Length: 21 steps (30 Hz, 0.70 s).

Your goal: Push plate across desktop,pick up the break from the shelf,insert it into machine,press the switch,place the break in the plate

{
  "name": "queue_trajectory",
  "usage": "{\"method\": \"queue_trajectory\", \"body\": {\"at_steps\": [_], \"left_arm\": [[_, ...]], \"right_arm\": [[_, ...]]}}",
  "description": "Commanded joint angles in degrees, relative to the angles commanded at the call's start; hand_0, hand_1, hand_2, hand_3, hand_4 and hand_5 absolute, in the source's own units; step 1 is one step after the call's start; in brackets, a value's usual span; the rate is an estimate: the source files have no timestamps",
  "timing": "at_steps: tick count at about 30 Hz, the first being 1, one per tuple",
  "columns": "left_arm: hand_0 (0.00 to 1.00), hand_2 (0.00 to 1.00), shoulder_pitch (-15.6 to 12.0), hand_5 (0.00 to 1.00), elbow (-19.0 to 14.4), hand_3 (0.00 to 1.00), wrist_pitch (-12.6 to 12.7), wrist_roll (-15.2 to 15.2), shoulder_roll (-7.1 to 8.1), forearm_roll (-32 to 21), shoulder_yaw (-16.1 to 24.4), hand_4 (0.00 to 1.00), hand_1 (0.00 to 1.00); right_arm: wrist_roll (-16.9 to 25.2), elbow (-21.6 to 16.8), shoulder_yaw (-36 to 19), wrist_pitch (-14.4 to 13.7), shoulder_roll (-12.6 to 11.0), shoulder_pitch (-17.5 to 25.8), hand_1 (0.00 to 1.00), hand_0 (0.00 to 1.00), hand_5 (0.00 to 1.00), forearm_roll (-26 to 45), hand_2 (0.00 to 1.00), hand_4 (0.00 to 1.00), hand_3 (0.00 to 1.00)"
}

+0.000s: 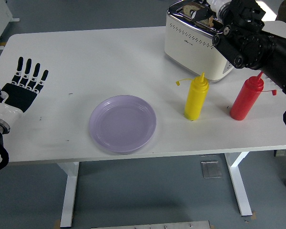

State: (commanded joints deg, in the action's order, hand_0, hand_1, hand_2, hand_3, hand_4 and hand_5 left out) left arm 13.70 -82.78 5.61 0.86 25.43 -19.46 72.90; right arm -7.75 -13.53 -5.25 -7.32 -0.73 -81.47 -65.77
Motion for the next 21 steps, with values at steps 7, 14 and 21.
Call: {"method": "queue_trajectory", "body": {"at_steps": [7,14,21], "left_arm": [[0.788,0.657,0.0,0.998,0.0,0.660,0.0,0.0,0.08,0.0,0.3,0.757,0.709],[0.788,0.653,0.0,0.998,0.0,0.656,0.1,0.0,0.08,0.0,0.3,0.758,0.706],[0.785,0.650,-0.1,0.998,0.0,0.655,0.1,0.1,0.07,0.0,0.3,0.759,0.704]], "right_arm": [[-0.1,-0.2,0.8,0.6,0.1,0.2,0.500,0.340,0.046,-0.9,0.512,0.332,0.526],[0.0,-0.3,0.9,0.7,0.2,0.5,0.494,0.335,0.024,-1.9,0.508,0.323,0.527],[-0.4,-0.7,-0.5,-0.6,-0.1,0.4,0.478,0.310,0.002,-3.7,0.491,0.246,0.514]]}}
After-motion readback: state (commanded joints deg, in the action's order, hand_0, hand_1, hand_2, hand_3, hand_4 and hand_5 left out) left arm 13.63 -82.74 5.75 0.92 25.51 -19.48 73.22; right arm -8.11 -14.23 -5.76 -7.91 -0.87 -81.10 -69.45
